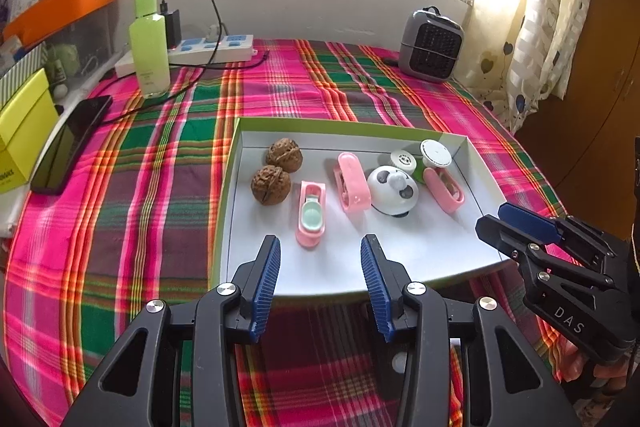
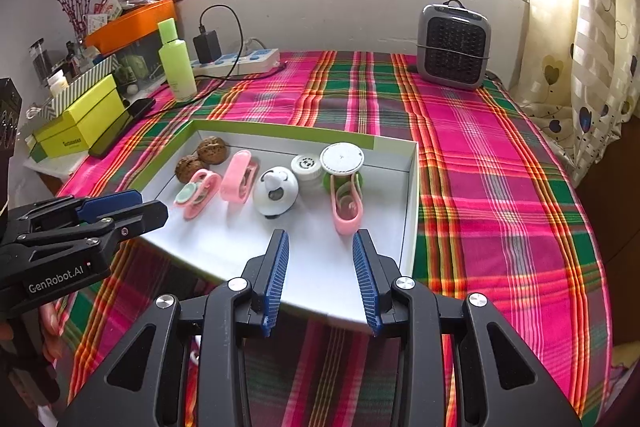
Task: Organize objects
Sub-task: 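Withdraw both open tools from the box toward the items on the cloth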
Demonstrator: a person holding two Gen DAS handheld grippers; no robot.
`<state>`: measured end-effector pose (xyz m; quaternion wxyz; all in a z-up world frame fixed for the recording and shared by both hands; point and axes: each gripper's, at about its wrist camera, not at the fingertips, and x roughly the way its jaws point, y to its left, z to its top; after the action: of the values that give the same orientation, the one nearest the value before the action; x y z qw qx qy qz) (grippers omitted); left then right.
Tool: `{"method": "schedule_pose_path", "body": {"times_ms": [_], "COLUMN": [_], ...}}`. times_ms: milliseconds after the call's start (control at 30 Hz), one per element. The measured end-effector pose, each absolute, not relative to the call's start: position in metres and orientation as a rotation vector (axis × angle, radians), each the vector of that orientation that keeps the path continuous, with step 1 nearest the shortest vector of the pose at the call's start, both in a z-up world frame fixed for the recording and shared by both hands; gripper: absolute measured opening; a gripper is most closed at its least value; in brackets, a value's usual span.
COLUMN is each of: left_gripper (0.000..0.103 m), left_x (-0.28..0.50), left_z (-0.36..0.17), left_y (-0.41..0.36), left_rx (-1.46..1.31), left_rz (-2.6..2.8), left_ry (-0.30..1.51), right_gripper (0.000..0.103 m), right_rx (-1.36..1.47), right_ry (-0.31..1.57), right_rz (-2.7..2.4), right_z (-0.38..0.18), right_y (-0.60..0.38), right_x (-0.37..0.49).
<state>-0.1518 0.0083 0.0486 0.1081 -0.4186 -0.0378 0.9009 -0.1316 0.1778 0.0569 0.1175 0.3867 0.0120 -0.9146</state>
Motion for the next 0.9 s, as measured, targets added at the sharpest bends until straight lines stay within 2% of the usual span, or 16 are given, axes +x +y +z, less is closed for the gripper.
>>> {"method": "schedule_pose_path", "body": {"times_ms": [433,900], "left_gripper": [0.042,0.044], "left_x": [-0.118,-0.107], "left_z": [0.052,0.032], "left_y": [0.012,0.031], "left_rx": [-1.206,-1.279], "left_rz": [2.603,2.511], "left_ry": [-0.133,-0.113], "right_gripper": [0.035,0.035], "right_rx": [1.098,1.113], "right_ry": [-0.004,-0.022], "right_rz": [-2.664,-2.664], "right_z": [0.058,0.053], "right_y": [0.179,0.181], "right_x": [-0.103,-0.089]}}
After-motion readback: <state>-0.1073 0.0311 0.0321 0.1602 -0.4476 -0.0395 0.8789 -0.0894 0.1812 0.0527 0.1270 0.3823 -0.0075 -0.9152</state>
